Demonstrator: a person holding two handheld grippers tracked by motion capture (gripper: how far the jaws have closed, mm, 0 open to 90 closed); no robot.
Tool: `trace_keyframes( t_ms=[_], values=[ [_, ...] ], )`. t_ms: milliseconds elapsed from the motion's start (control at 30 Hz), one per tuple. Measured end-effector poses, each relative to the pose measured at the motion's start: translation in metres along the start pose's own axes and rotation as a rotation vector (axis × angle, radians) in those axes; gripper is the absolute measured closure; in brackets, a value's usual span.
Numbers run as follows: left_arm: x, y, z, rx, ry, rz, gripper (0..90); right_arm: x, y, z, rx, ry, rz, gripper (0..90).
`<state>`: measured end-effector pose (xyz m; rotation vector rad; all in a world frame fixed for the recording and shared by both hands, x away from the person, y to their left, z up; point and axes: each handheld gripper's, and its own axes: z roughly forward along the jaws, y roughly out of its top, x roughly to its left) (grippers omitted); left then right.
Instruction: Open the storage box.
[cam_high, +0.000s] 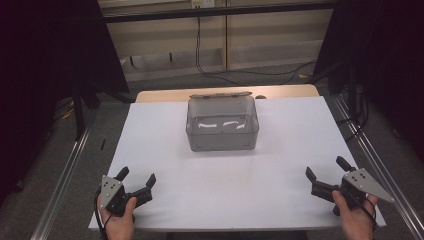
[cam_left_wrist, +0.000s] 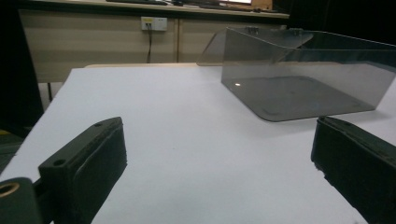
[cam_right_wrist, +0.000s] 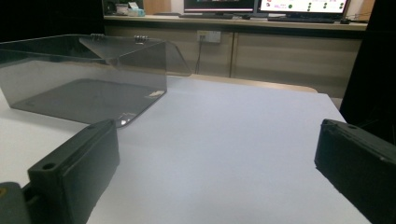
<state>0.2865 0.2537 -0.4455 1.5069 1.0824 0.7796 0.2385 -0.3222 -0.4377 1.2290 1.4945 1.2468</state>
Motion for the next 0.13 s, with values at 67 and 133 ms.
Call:
trace_keyframes(
  t_ms=[67,133],
  values=[
    [-0.0002,0.0,0.0003,0.002,0.01,0.005,3.4,-0.0016,0.0001,0.0012,-0.004,-0.009,-0.002,0.0],
    [-0.0006,-0.0013,0.0016,0.017,0.008,0.005,3.4,-0.0021,0.0001,0.0017,-0.001,-0.013,-0.002,0.0]
  ],
)
